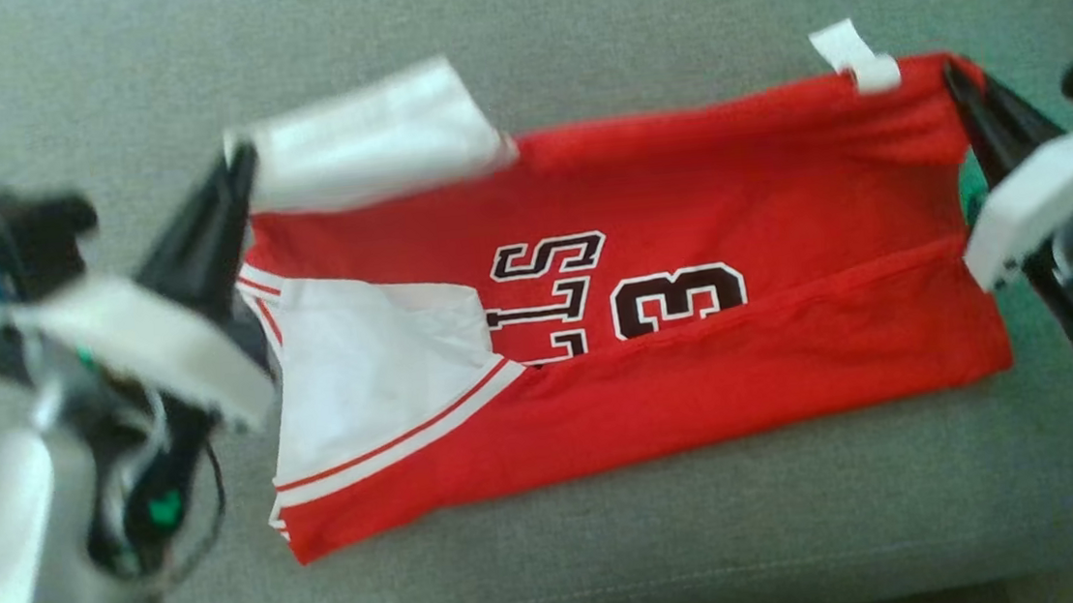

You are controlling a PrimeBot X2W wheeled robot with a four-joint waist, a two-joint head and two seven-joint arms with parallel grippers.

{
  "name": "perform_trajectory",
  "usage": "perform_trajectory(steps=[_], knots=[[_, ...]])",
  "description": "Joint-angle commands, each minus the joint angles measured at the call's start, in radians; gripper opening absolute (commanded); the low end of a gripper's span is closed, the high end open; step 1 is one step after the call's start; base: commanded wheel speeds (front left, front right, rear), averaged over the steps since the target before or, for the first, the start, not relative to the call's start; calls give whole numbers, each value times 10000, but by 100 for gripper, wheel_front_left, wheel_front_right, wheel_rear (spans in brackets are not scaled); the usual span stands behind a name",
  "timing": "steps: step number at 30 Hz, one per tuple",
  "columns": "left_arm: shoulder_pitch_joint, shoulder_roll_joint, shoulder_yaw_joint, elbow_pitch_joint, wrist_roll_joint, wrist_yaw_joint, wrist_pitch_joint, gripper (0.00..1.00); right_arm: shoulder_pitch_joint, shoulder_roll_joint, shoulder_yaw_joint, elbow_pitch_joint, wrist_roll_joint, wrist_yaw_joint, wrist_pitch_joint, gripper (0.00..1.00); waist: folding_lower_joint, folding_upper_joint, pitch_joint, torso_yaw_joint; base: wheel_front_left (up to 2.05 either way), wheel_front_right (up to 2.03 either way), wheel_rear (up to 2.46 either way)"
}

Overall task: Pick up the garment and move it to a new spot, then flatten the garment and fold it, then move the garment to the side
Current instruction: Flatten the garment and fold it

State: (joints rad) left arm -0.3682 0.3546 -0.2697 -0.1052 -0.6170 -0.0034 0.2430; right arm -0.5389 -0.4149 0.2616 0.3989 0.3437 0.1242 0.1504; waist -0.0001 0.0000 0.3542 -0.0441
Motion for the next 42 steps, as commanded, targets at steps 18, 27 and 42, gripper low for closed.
perform_trajectory(steps=[18, 27, 42], knots=[[3691, -841, -144, -1199, -702, 532, -1245, 0, 4010, 578, -2339, -3408, -362, 65, 739, 0, 1, 0, -708, 474, 0, 0, 0], [4157, -1081, -330, -256, -866, 345, -1673, 0, 4485, 1080, -2746, -3398, -583, 65, 636, 8, 1, 0, -830, 414, 0, 0, 0], [4231, -1500, -296, -496, -589, 302, -2976, 100, 5627, 1937, -3991, -3848, -702, 65, 305, 100, 1, 0, -1591, 407, 0, 0, 0]])
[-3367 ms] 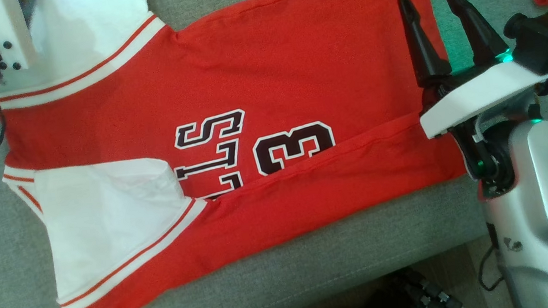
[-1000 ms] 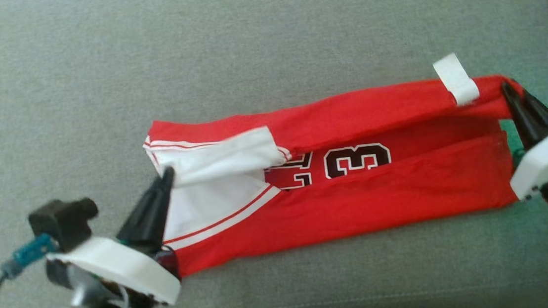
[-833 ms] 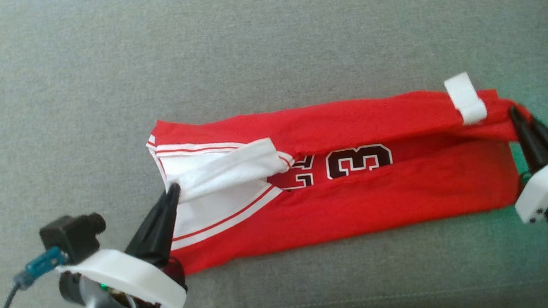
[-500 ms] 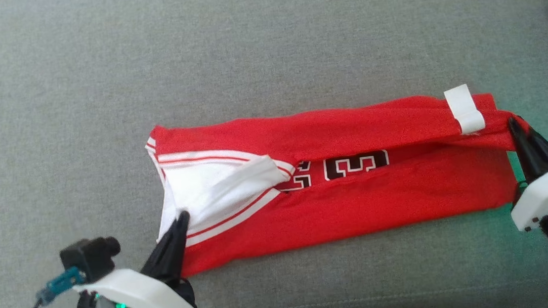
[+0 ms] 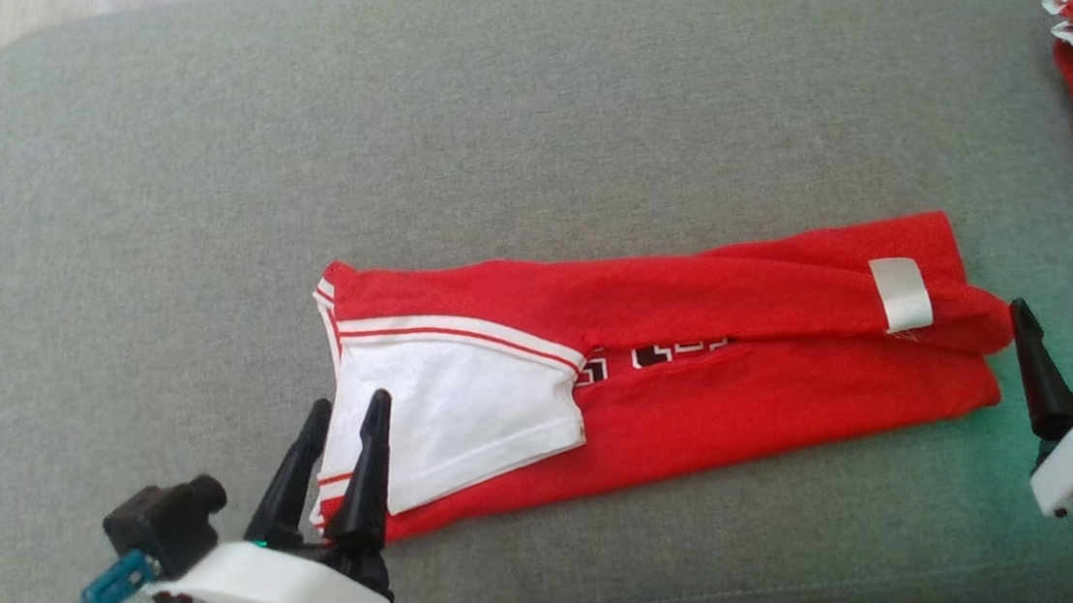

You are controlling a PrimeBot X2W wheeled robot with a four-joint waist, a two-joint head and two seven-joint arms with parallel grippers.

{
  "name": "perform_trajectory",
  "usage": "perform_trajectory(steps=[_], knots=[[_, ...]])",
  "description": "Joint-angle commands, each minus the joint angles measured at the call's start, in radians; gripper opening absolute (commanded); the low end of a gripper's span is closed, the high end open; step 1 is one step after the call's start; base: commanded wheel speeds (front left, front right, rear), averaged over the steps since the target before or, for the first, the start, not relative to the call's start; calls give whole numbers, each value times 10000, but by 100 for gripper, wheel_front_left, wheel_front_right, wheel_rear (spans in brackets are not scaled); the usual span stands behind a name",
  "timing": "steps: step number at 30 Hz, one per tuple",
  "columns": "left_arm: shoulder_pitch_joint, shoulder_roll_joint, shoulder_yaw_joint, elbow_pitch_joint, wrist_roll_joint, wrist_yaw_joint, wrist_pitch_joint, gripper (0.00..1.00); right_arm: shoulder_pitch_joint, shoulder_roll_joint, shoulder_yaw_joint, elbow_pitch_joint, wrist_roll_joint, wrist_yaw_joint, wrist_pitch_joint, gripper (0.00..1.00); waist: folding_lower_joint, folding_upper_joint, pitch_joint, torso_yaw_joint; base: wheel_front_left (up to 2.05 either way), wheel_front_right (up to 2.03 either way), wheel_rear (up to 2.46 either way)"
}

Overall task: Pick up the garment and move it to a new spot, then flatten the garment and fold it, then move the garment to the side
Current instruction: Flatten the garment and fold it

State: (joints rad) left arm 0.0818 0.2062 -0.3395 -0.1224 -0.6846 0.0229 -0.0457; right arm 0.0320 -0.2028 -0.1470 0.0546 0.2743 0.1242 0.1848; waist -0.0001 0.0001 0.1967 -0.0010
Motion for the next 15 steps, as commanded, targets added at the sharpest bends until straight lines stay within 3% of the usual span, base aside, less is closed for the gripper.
perform_trajectory(steps=[1, 8, 15], knots=[[-331, -28, 420, -290, 156, 89, -148, 100, -106, -172, 76, -445, -18, 65, 3, 100, 1, -1, -33, -49, 0, 0, 0], [-616, -115, 364, 3, 436, 264, -327, 100, -583, 54, 43, -479, -93, 65, 671, 100, 1, -1, -34, -130, 0, 0, 0], [-859, -214, 252, 331, 782, 442, -592, 100, -1627, -94, 476, 457, -68, 65, 1958, 100, 1, -1, 43, -30, 0, 0, 0]])
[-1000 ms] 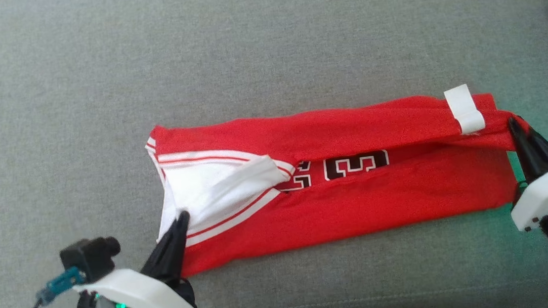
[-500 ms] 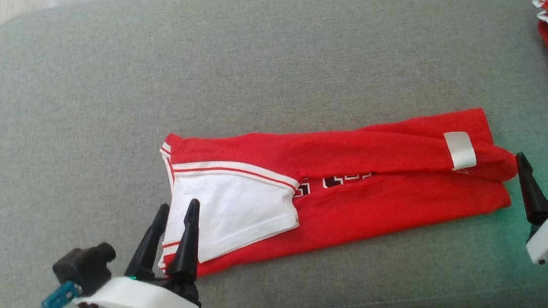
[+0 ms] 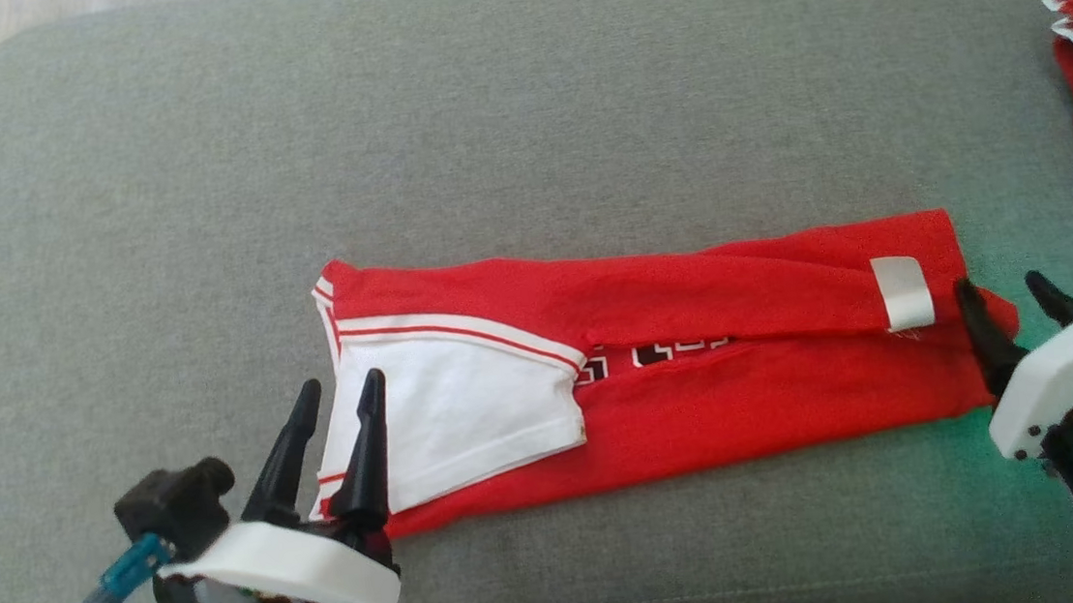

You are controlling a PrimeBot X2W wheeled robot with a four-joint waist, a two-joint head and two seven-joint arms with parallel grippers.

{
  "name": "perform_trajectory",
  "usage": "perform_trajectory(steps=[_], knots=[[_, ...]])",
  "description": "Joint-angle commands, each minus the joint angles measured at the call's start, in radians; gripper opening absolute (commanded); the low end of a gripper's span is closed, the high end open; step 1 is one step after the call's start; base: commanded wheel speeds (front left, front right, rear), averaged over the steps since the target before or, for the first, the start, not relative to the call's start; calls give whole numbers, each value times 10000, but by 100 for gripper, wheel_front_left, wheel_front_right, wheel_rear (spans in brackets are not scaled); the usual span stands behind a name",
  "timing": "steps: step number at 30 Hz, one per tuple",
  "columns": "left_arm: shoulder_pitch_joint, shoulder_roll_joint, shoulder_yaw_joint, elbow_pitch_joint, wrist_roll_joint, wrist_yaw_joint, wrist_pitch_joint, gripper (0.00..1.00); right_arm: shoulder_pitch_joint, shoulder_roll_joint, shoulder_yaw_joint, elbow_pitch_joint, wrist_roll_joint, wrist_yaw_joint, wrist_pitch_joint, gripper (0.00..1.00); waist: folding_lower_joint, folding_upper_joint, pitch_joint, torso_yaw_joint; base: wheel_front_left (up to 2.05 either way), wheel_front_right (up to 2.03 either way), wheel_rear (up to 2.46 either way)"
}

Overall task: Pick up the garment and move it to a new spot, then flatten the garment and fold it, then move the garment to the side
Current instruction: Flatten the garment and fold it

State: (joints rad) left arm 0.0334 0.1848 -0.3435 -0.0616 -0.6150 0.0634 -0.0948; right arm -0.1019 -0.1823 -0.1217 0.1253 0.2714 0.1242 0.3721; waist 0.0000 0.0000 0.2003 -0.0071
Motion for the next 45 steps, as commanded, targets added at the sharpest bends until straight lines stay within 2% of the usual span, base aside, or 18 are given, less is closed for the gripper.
perform_trajectory(steps=[1, 7, 15, 16, 18, 20, 22, 30, 38, 42, 45], knots=[[-402, -15, 263, -240, 105, 36, -116, 100, -412, -366, 279, -55, -36, 65, 312, 100, 0, 0, 17, 69, 0, 0, 0], [-467, -78, 151, -60, 142, 32, -191, 100, -903, -780, 516, 839, -42, 65, 1405, 100, 0, 0, 66, 330, 0, 0, 0], [-471, -78, 144, 46, 85, 51, -259, 100, -1119, -810, 832, 1526, 677, 65, 2555, 100, 0, 0, 96, 477, 0, 0, 0], [-473, -69, 143, 53, 84, 53, -261, 100, -1143, -816, 860, 1581, 706, 65, 2599, 95, 0, 0, 93, 474, 0, 0, 0], [-479, -49, 143, 73, 81, 58, -260, 100, -1191, -818, 928, 1676, 756, 65, 2626, 50, 0, 0, 76, 458, 0, 0, 0], [-496, -26, 141, 96, 82, 58, -260, 100, -1235, -809, 996, 1757, 781, 65, 2611, 30, 0, 0, 48, 432, 0, 0, 0], [-521, -2, 142, 124, 90, 58, -266, 100, -1307, -804, 1051, 1807, 812, 65, 2468, 0, 0, 0, 8, 396, 0, 0, 0], [-642, 169, 213, 97, 309, 184, -396, 100, -1652, -1047, 922, 1851, 881, 65, 1872, 0, 0, 0, -166, 65, 0, 0, 0], [-918, 259, 291, 127, 452, 302, -497, 100, -1443, -1575, 122, 1231, 822, 65, 1860, 0, 0, 0, -326, -323, 0, 0, 0], [-922, 303, 378, 193, 422, 344, -564, 100, -1171, -1190, 85, 459, 1213, 65, 1923, 0, 0, 0, -383, -525, 0, 0, 0], [-935, 314, 395, 236, 405, 358, -592, 100, -904, -798, 467, -285, 1587, 65, 1975, 0, 0, 0, -442, -606, 0, 0, 0]])
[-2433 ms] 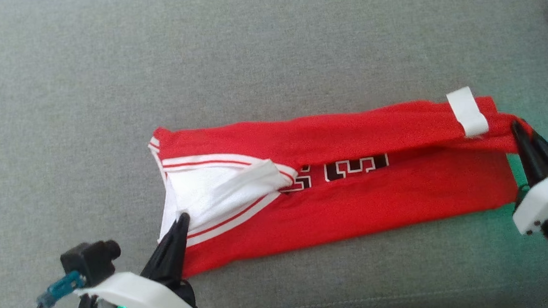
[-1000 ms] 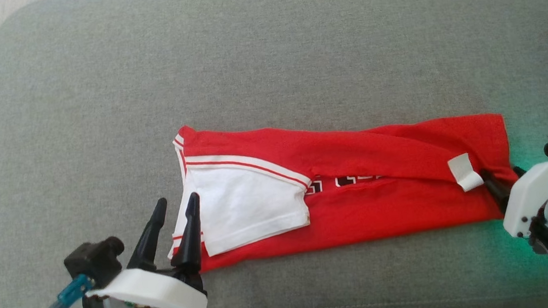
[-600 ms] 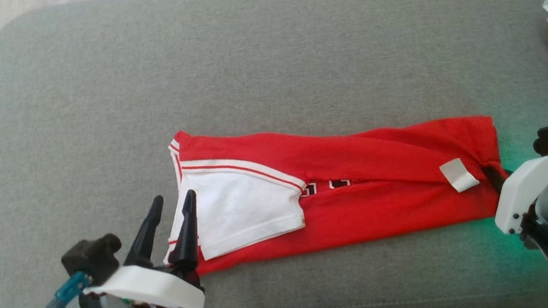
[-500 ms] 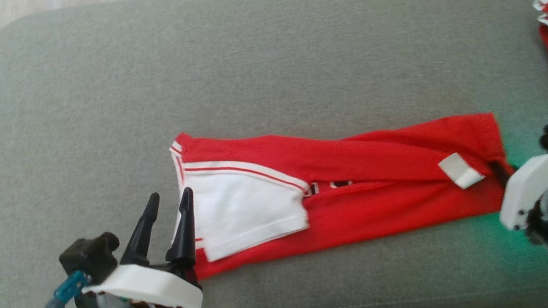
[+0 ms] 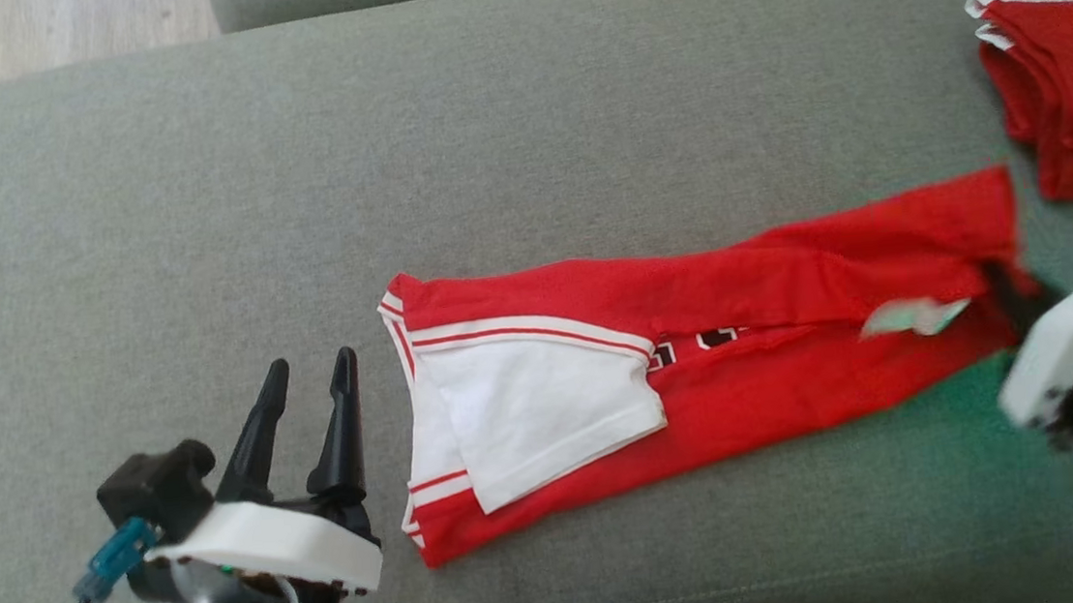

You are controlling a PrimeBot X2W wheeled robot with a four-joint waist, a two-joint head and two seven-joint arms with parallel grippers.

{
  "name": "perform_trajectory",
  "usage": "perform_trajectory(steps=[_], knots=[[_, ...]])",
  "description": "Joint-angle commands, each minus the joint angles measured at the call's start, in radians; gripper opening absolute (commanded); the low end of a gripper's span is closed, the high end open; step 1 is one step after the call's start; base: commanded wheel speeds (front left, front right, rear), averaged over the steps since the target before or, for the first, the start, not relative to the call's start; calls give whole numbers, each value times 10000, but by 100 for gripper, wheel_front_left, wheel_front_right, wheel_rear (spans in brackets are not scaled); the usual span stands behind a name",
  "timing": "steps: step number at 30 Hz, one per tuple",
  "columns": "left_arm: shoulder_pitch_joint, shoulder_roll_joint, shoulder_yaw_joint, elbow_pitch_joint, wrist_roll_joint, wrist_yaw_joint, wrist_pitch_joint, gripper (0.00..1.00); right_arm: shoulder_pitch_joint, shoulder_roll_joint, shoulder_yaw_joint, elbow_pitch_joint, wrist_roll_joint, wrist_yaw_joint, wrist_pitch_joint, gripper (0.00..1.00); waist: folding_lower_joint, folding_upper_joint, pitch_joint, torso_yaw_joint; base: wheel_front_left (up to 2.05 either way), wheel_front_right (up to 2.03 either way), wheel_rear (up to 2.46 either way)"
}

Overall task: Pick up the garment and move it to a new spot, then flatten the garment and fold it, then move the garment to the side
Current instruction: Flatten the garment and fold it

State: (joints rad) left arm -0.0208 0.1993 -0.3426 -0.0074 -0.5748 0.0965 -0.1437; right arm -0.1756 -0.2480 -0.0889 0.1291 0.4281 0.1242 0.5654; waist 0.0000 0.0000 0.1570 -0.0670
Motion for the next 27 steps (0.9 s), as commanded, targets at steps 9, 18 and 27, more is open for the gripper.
perform_trajectory(steps=[9, 18, 27], knots=[[-501, 208, 350, -231, -47, -3, -95, 100, 461, 775, 2015, -2164, 1189, 65, 214, 0, 0, 0, -126, 101, 0, 0, 0], [-622, 123, 236, -162, -85, -43, -177, 100, 274, 1877, 4010, -1786, 2503, 65, -533, 0, 0, 0, -61, 679, 0, 0, 0], [-768, 27, 106, -69, -115, -73, -223, 100, -766, 1974, 5889, -191, 3957, 65, -2050, 0, 0, 0, 106, 1309, 0, 0, 0]])
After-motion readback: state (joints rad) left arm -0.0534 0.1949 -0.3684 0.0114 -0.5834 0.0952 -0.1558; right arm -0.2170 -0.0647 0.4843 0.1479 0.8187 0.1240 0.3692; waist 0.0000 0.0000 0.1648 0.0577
